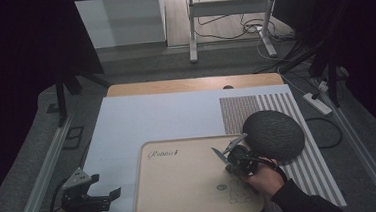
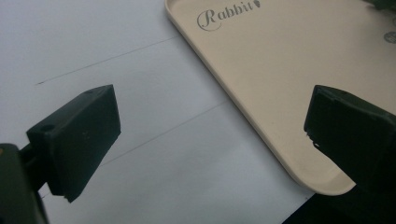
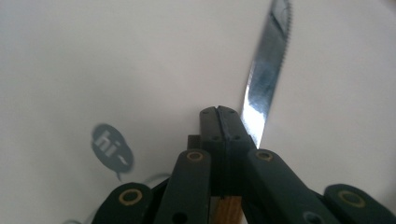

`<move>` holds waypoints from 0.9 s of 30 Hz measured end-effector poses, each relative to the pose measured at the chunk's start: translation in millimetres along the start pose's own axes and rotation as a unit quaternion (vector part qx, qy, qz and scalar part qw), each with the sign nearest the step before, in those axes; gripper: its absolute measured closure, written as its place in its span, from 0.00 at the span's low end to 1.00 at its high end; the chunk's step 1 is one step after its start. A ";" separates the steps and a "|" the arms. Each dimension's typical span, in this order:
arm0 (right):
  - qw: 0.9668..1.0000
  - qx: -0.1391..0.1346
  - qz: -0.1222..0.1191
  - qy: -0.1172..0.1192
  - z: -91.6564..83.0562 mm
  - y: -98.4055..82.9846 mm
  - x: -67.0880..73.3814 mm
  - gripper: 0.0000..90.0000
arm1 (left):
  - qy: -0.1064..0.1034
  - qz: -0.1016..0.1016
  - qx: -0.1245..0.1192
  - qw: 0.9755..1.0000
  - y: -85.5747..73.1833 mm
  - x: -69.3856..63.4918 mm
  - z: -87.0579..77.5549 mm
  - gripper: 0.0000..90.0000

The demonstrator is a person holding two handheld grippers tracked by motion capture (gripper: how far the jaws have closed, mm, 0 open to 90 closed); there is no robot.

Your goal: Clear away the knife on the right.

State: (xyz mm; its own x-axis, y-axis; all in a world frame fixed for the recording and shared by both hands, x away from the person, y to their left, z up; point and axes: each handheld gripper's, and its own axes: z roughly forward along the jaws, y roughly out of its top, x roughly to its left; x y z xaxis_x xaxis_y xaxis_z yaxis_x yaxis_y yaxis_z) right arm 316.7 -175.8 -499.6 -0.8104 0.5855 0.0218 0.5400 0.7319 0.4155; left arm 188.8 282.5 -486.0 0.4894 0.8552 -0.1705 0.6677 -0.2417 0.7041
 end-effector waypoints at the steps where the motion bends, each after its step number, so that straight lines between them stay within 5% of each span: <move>1: 1.000 0.000 0.000 0.000 0.0 0.0 0.0 0.99 | 0.000 0.000 0.000 1.000 0.0 0.0 0.0 0.04; 9: 0.999 0.005 0.040 0.000 -10.2 -16.4 -19.5 0.99 | 0.000 0.002 0.001 1.000 0.2 -0.3 0.2 0.04; 27: 0.998 0.014 0.058 -0.001 -18.4 -29.4 -31.2 0.99 | 0.001 0.004 0.002 1.000 0.3 -0.6 0.5 0.04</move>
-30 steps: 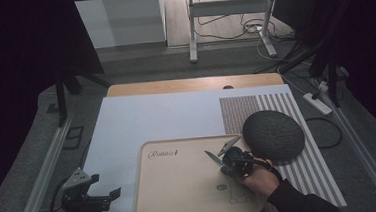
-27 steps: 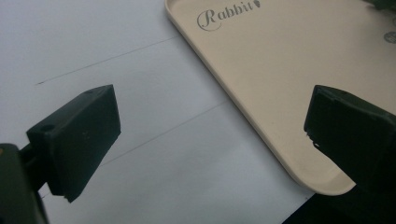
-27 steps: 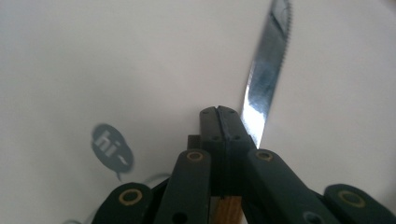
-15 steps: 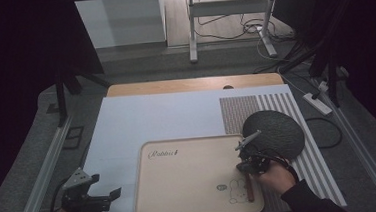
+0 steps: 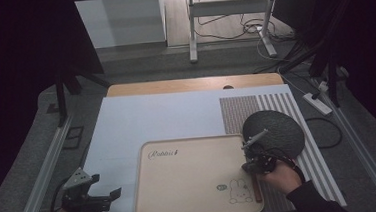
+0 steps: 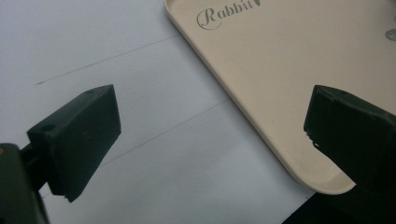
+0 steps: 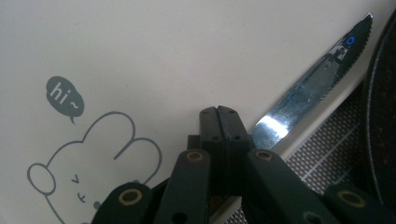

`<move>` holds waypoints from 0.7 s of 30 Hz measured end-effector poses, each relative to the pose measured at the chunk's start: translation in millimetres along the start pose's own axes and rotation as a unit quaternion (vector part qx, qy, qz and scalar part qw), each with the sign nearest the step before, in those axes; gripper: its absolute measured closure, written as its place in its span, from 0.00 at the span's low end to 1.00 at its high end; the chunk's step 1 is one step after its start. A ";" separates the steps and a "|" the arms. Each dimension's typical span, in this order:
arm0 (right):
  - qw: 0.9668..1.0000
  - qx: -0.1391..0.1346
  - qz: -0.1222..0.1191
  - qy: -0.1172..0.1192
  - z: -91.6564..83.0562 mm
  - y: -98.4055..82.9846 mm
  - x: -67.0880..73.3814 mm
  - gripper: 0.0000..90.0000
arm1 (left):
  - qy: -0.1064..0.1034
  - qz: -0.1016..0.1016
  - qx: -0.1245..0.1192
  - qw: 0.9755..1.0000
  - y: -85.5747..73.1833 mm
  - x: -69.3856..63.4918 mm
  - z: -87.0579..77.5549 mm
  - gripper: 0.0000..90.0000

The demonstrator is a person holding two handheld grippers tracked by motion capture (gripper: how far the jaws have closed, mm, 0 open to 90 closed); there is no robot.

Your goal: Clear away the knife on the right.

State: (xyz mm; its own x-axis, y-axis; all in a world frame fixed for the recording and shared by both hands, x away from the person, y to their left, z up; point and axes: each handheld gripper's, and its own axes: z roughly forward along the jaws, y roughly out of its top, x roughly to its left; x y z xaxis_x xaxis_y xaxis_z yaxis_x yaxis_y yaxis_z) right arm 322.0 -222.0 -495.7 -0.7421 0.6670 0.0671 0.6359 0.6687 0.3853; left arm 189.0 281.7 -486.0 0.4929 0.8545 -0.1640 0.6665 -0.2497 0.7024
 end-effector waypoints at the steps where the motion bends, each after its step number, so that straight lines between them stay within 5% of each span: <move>1: 1.000 -0.001 -0.003 -0.002 0.2 0.6 1.4 0.95 | 0.000 0.000 0.000 1.000 0.0 0.0 0.0 0.04; 12: 0.999 -0.040 -0.028 0.004 -2.9 8.9 12.1 0.73 | 0.001 0.001 0.001 1.000 0.1 -0.1 0.2 0.04; 21: 0.998 -0.056 -0.034 0.010 -4.3 13.9 12.7 0.42 | 0.000 0.000 0.001 1.000 0.1 0.0 0.2 0.04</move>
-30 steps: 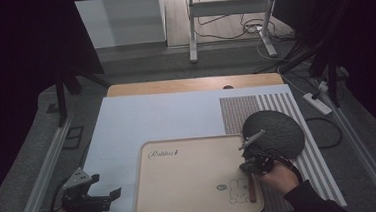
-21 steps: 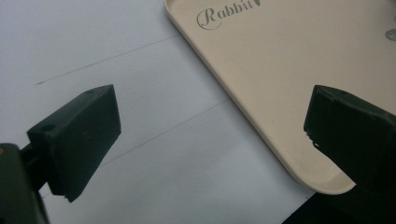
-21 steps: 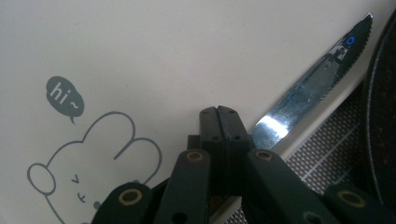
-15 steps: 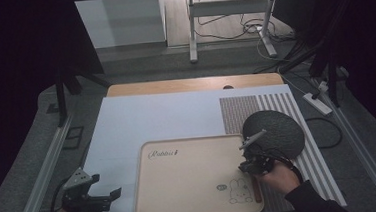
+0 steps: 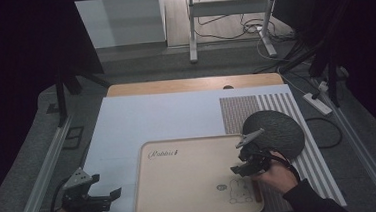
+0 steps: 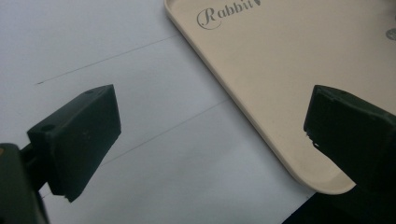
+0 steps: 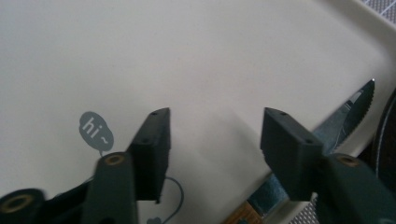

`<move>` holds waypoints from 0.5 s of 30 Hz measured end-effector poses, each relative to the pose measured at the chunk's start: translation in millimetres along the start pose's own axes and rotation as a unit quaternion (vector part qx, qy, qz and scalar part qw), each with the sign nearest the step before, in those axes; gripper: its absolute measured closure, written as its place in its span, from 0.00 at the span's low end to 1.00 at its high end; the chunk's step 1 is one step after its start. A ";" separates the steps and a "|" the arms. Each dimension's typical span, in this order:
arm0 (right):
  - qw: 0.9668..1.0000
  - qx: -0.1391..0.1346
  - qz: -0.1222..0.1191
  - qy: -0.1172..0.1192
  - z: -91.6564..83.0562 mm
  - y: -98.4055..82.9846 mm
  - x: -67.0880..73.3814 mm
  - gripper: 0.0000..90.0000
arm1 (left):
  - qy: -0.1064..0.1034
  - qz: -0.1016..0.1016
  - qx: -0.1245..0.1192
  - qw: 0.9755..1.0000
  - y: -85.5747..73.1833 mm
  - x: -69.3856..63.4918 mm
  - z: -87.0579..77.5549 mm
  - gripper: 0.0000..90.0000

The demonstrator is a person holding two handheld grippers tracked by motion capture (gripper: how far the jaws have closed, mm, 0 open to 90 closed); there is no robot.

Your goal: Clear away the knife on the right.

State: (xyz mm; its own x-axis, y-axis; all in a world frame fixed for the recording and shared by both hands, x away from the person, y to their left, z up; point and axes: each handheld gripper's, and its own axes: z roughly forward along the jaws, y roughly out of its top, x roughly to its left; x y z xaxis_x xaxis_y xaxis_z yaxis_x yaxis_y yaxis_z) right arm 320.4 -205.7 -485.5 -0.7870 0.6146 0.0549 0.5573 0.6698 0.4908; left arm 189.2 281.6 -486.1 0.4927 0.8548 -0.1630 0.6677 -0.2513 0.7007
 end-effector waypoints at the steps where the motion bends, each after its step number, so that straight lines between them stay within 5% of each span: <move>1: 1.000 0.000 0.000 0.000 0.0 0.0 0.0 0.42 | 0.000 0.000 0.000 1.000 0.0 0.0 0.0 0.04; 6: 0.999 -0.031 -0.015 -0.006 -5.7 4.6 2.5 0.20 | 0.000 0.000 0.000 1.000 0.0 0.0 0.1 0.04; 15: 0.999 -0.034 -0.023 0.007 -4.1 6.0 2.7 0.09 | 0.000 0.001 0.000 1.000 0.0 0.0 0.2 0.04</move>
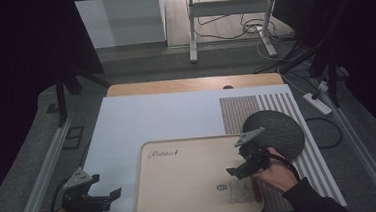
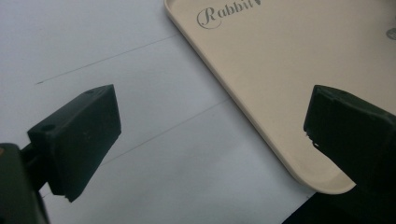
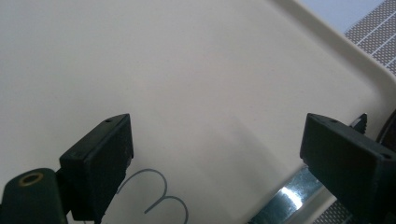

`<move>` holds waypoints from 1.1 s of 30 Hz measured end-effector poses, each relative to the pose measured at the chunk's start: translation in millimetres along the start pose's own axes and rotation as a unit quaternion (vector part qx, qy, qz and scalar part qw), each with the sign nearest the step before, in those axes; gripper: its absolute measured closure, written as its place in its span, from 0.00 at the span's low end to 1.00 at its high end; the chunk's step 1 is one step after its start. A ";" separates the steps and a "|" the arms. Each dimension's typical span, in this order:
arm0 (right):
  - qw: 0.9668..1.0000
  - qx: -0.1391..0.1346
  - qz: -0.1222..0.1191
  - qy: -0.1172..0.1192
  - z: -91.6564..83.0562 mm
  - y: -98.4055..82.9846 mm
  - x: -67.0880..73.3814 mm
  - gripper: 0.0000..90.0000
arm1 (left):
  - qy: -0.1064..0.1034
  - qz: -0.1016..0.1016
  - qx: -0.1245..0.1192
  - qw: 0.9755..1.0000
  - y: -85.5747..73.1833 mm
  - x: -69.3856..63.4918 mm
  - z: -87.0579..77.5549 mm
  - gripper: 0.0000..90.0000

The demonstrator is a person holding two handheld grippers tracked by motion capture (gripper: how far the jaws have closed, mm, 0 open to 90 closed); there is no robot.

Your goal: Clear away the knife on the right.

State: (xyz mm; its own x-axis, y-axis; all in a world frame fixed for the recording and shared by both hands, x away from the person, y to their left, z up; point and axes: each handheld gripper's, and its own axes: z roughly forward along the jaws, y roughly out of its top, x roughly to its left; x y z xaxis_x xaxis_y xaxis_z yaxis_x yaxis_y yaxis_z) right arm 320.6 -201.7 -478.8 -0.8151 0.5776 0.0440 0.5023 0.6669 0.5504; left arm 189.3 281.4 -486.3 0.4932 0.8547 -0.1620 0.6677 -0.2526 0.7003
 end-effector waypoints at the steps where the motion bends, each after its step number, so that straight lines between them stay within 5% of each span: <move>1: 1.000 0.000 0.001 0.001 0.2 -0.2 -0.5 0.08 | 0.000 0.000 0.000 1.000 0.0 0.0 0.0 0.04; 5: 1.000 -0.004 0.001 -0.013 -0.5 -1.5 -2.7 0.01 | 0.000 0.000 0.001 1.000 0.1 0.1 0.0 0.04; 33: 0.999 -0.025 0.010 -0.034 -16.8 -11.0 -8.9 0.00 | -0.004 -0.006 -0.001 1.000 -0.5 1.1 -0.3 0.04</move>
State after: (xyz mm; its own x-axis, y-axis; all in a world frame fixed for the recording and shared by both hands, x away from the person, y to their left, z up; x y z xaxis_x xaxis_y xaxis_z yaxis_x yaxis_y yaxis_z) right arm 317.5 -222.1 -471.3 -0.7827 0.6224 -0.0005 0.5021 0.6319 0.5905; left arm 189.3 282.7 -486.6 0.4894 0.8543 -0.1751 0.6718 -0.2414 0.7003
